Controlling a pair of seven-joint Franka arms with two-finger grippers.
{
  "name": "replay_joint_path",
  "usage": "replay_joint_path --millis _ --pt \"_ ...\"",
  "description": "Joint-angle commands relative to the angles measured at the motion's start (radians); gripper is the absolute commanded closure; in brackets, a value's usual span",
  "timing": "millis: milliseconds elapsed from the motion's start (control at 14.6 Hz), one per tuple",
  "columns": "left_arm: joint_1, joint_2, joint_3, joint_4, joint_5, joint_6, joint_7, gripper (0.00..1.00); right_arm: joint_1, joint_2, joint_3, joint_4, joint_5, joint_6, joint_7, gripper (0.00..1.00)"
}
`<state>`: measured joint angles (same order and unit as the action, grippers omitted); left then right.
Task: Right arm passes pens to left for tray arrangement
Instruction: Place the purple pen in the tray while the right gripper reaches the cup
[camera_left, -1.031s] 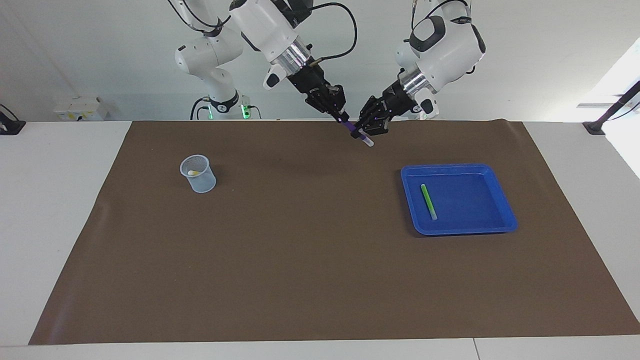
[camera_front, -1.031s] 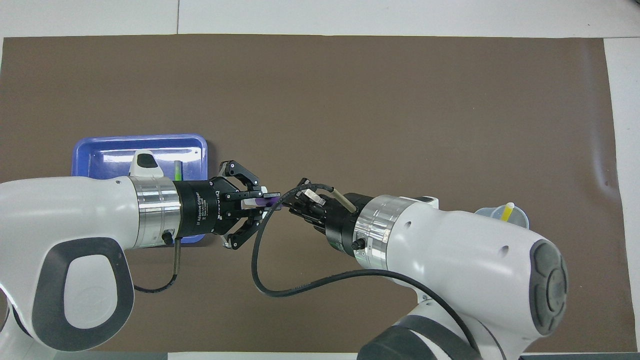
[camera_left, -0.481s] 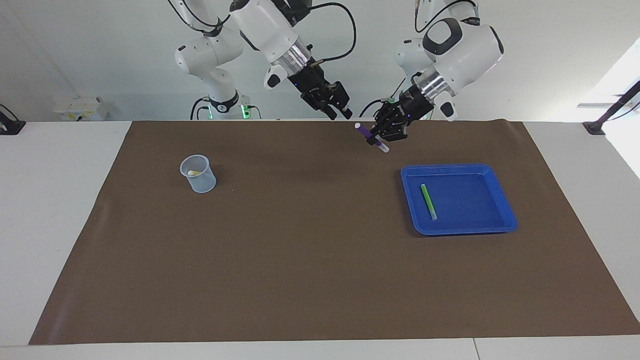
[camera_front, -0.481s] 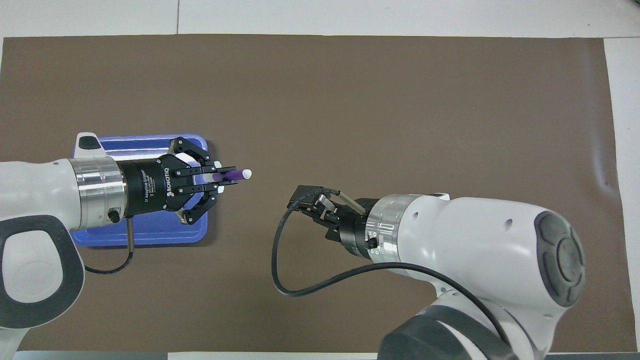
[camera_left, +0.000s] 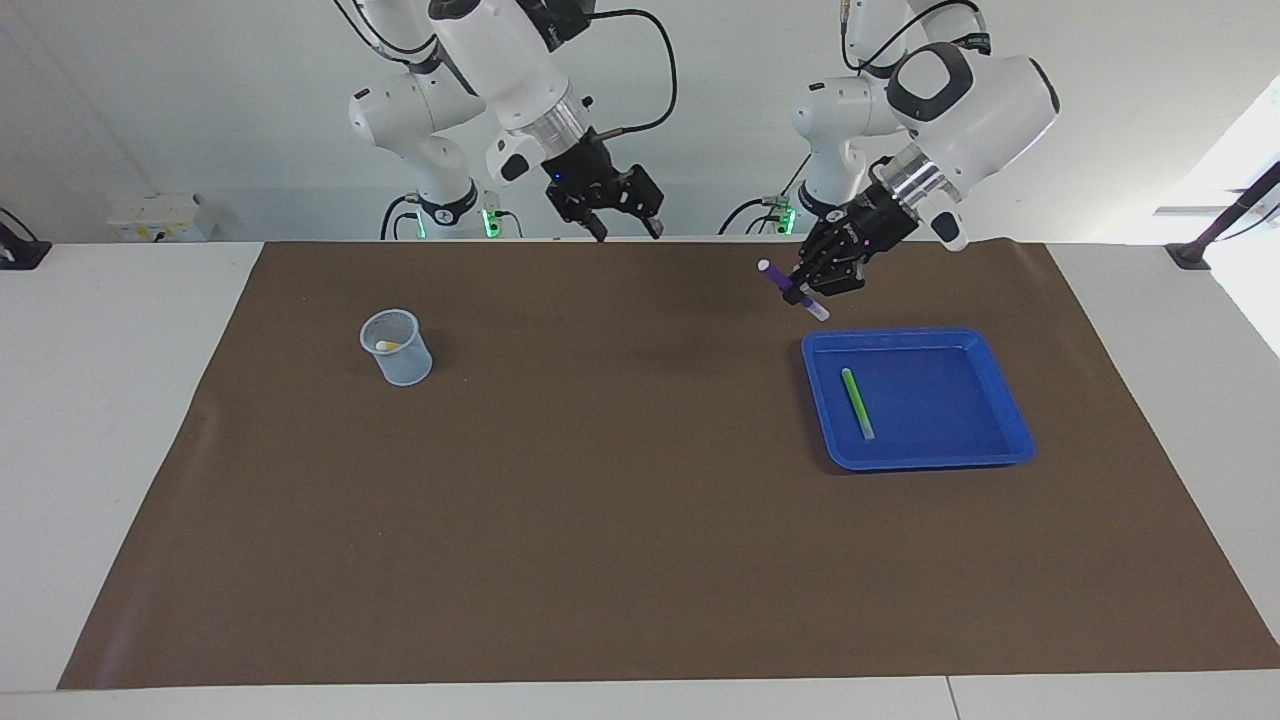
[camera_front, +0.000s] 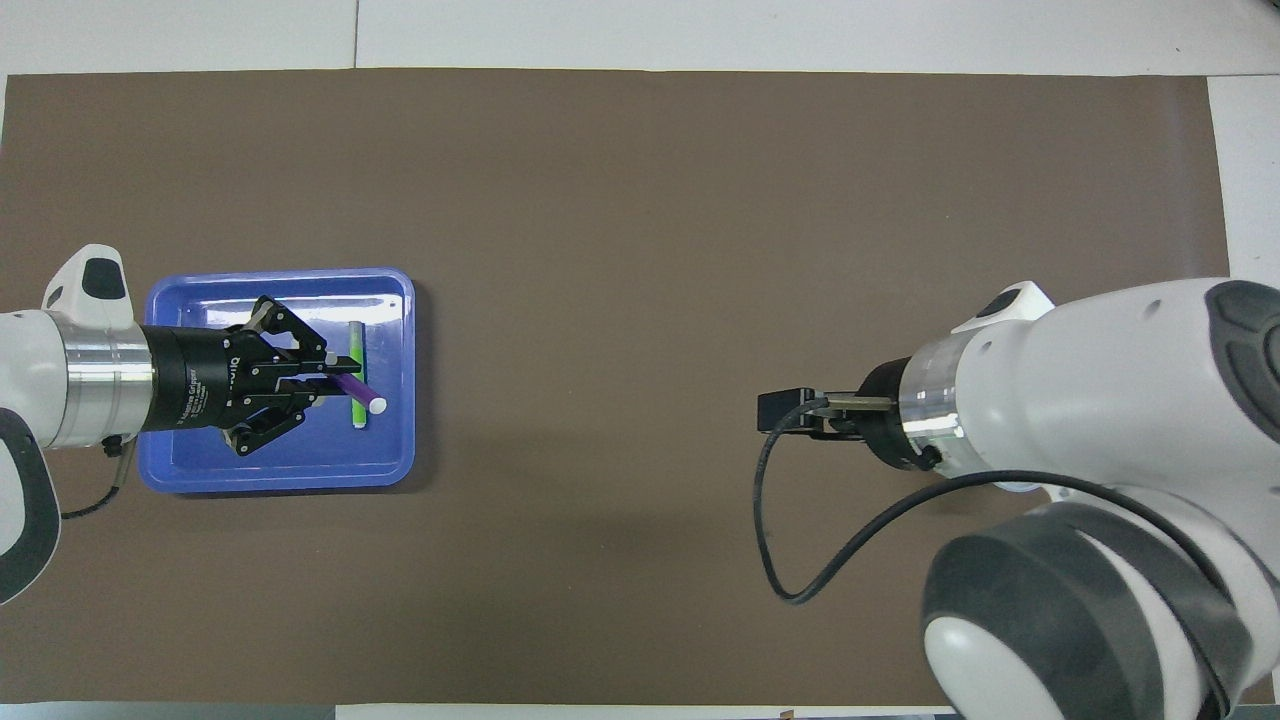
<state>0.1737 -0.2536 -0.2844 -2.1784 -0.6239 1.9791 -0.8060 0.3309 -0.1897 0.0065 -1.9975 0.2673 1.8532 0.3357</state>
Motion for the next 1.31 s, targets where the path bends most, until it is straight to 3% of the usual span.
replay_joint_path --millis 0,206,412,618,893,1168,1237 --pt "0.052 0.031 -0.006 -0.012 0.09 -0.017 0.239 1.0 -0.114 -0.037 0.012 -0.061 -0.097 -0.029 -0.192 0.0" --pt "0.085 0.108 -0.006 -0.006 0.188 0.007 0.431 1.0 -0.246 -0.033 0.012 -0.098 -0.164 -0.048 -0.417 0.0" --pt "0.107 0.163 -0.006 0.0 0.249 0.052 0.534 1.0 -0.357 0.016 0.012 -0.152 -0.166 0.015 -0.576 0.03" --pt "0.116 0.212 -0.006 0.012 0.358 0.069 0.655 1.0 -0.386 0.079 0.012 -0.171 -0.23 0.061 -0.601 0.15" --pt "0.127 0.304 -0.006 0.022 0.469 0.151 0.803 1.0 -0.414 0.091 0.012 -0.234 -0.252 0.136 -0.632 0.26" --pt "0.113 0.369 -0.006 0.016 0.527 0.23 0.809 1.0 -0.438 0.105 0.013 -0.247 -0.252 0.152 -0.639 0.39" --pt "0.109 0.384 -0.006 0.015 0.529 0.251 0.811 1.0 -0.437 0.105 0.015 -0.247 -0.252 0.152 -0.635 0.47"
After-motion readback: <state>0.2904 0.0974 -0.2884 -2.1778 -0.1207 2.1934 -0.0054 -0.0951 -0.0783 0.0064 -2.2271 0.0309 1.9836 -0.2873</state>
